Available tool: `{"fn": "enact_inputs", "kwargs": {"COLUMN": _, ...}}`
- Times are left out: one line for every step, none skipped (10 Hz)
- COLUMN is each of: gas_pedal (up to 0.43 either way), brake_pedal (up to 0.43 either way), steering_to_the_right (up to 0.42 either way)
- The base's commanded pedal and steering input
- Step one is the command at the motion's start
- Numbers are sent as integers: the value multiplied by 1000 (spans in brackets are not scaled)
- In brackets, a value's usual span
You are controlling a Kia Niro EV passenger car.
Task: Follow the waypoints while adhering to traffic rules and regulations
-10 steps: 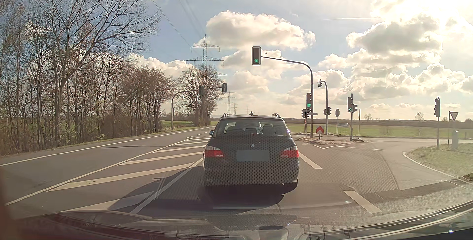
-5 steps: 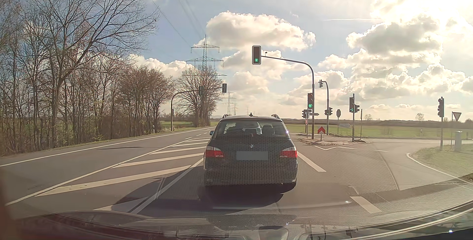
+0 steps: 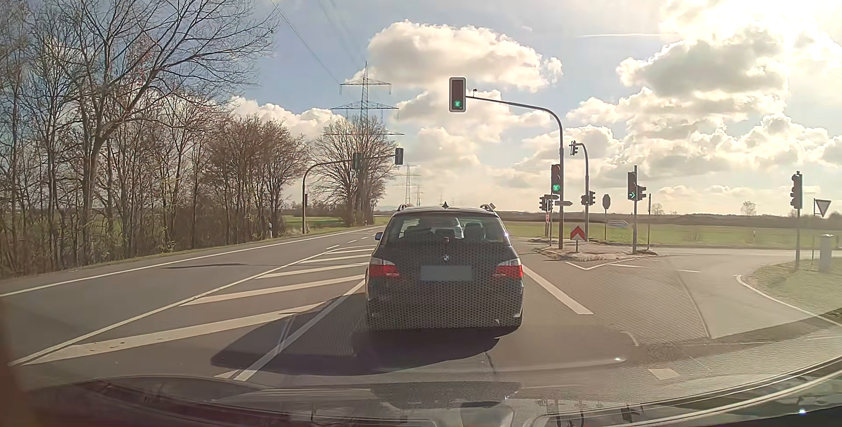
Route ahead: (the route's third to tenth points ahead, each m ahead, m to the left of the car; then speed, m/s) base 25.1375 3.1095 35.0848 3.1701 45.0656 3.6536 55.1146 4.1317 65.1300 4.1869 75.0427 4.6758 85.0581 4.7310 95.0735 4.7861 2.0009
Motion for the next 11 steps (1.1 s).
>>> {"fn": "enact_inputs", "kwargs": {"gas_pedal": 287, "brake_pedal": 0, "steering_to_the_right": -5}}
{"fn": "enact_inputs", "kwargs": {"gas_pedal": 299, "brake_pedal": 0, "steering_to_the_right": -4}}
{"fn": "enact_inputs", "kwargs": {"gas_pedal": 299, "brake_pedal": 0, "steering_to_the_right": -4}}
{"fn": "enact_inputs", "kwargs": {"gas_pedal": 299, "brake_pedal": 0, "steering_to_the_right": -4}}
{"fn": "enact_inputs", "kwargs": {"gas_pedal": 311, "brake_pedal": 0, "steering_to_the_right": -4}}
{"fn": "enact_inputs", "kwargs": {"gas_pedal": 311, "brake_pedal": 0, "steering_to_the_right": -5}}
{"fn": "enact_inputs", "kwargs": {"gas_pedal": 311, "brake_pedal": 0, "steering_to_the_right": -4}}
{"fn": "enact_inputs", "kwargs": {"gas_pedal": 311, "brake_pedal": 0, "steering_to_the_right": -4}}
{"fn": "enact_inputs", "kwargs": {"gas_pedal": 311, "brake_pedal": 0, "steering_to_the_right": -4}}
{"fn": "enact_inputs", "kwargs": {"gas_pedal": 311, "brake_pedal": 0, "steering_to_the_right": -4}}
{"fn": "enact_inputs", "kwargs": {"gas_pedal": 311, "brake_pedal": 0, "steering_to_the_right": -4}}
